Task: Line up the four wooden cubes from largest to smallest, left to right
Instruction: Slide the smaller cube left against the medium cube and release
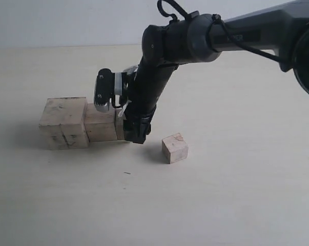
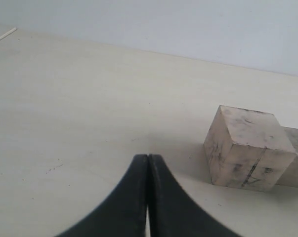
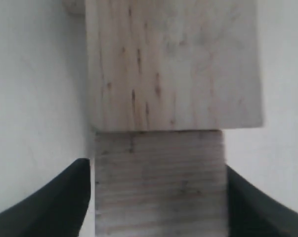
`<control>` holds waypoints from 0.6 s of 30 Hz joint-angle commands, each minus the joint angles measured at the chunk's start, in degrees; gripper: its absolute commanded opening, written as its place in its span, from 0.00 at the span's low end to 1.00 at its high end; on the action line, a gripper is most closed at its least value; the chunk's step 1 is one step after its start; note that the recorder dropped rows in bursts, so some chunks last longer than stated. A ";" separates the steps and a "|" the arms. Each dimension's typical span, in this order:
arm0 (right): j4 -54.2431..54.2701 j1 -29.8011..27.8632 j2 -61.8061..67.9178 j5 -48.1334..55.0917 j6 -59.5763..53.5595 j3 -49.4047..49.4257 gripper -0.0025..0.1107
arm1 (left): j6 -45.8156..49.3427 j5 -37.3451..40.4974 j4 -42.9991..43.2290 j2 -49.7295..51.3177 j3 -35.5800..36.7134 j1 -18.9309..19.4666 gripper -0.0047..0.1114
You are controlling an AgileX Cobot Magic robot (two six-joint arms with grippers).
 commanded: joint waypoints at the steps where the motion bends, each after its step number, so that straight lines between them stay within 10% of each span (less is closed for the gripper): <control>1: -0.79 0.07 -0.25 -0.92 2.54 0.30 0.73 | 0.24 -0.30 -0.12 -0.34 0.22 -0.33 0.04; 18: -10.71 0.07 -12.06 5.30 25.37 0.30 0.77 | 0.24 -0.30 -0.12 -0.34 0.22 -0.33 0.04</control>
